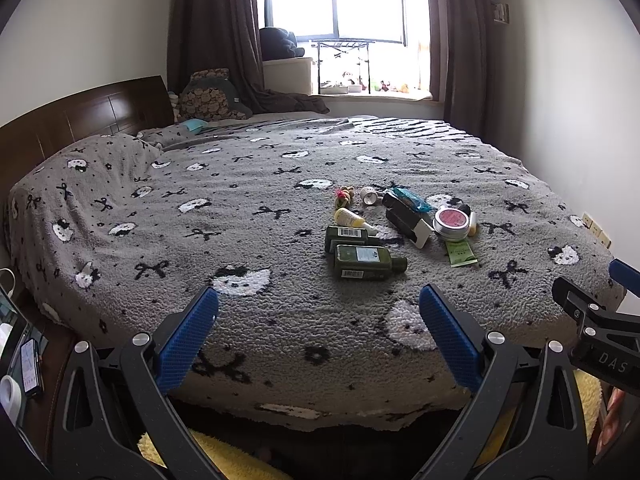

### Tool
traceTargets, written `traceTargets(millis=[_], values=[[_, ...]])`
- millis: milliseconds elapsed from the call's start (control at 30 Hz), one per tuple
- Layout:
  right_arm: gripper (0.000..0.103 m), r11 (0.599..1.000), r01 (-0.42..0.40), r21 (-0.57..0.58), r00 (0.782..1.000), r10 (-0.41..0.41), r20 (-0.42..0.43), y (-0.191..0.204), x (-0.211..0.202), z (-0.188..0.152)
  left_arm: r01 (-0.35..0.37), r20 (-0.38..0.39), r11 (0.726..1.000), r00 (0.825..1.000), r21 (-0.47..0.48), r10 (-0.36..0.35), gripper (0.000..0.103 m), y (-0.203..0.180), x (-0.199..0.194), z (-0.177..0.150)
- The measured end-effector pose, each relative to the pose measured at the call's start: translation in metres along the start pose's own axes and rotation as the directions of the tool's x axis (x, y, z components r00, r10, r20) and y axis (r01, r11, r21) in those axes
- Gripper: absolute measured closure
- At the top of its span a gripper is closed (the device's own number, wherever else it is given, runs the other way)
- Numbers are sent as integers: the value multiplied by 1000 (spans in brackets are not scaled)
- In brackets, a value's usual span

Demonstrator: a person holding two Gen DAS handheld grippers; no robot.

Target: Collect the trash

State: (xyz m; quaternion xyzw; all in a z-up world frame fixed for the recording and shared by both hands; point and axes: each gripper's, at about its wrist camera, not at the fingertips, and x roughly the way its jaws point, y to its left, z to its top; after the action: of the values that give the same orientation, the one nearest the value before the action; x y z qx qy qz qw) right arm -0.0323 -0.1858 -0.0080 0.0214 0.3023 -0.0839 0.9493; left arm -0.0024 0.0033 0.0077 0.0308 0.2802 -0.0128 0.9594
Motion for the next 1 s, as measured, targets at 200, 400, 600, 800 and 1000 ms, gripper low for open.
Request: traceTargets(millis=[200,400,600,800,1000], values=[[3,1000,-3,6,1000,3,7,-1,-3,1,0,1,1000,1000,0,0,8,1,-1,1],[3,1000,-6,5,1000,6,5,-1,-2,1,0,1,1000,1000,1,0,8,0,-1,2],[3,1000,-9,1,1000,9,5,1,-3,1,-4,0,1000,1000,2,4,8,-1,-1,2],[3,1000,-10,1,1000,10,4,0,-3,1,-4,0,1000,1000,1,4,8,-1,-1,2],[3,1000,-10,2,1000,10,5,0,-3,1,-5,0,1000,1000,2,5,8,-1,-1,1]])
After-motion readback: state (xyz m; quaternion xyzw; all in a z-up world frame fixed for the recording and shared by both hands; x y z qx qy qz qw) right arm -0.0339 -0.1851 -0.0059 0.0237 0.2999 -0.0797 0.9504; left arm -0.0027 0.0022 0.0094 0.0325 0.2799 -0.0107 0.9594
